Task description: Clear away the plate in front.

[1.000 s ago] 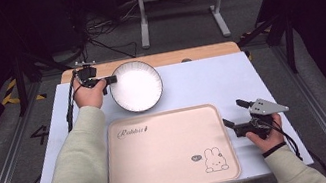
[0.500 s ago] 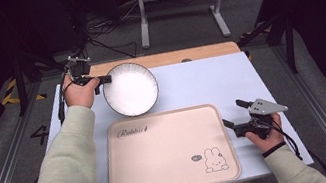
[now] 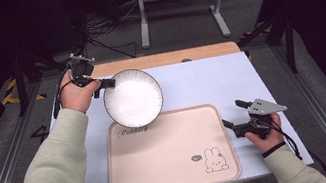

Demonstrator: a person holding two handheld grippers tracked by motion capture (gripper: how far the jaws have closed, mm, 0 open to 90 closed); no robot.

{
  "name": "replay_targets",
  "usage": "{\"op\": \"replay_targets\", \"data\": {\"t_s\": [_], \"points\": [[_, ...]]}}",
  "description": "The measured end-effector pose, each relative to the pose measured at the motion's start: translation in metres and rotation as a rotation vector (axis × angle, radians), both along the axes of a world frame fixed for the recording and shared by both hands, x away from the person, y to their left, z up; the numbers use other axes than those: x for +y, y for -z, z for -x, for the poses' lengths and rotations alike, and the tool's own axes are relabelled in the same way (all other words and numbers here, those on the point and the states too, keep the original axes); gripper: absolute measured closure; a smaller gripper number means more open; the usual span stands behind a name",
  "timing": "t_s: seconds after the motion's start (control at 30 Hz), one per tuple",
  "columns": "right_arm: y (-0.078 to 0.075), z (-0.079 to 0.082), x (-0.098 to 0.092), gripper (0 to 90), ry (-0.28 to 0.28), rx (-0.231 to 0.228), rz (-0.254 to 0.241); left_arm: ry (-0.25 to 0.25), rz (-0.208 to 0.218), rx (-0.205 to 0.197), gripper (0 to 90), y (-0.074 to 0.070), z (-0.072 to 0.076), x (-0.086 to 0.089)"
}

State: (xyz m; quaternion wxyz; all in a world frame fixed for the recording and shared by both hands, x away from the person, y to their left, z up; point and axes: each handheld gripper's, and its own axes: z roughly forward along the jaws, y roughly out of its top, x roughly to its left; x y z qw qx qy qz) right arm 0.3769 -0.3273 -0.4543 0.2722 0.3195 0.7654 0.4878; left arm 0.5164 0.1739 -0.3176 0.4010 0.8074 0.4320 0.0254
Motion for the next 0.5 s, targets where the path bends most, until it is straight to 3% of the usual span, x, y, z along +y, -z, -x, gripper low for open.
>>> {"op": "replay_targets", "data": {"t_s": [0.13, 0.2, 0.5], "points": [[0.0, 0.0, 0.0, 10.0, -0.002, 0.001, 0.004, 0.056, -0.025, -0.012, 83.4, -0.004, 0.008, -0.011], [0.0, 0.0, 0.0, 10.0, -0.004, 0.0, 0.007, 0.11, -0.058, -0.019, 83.3, -0.007, 0.015, -0.023], [0.0, 0.0, 0.001, 10.0, -0.006, -0.001, 0.008, 0.19, -0.079, -0.015, 83.3, -0.016, 0.033, -0.045]]}}
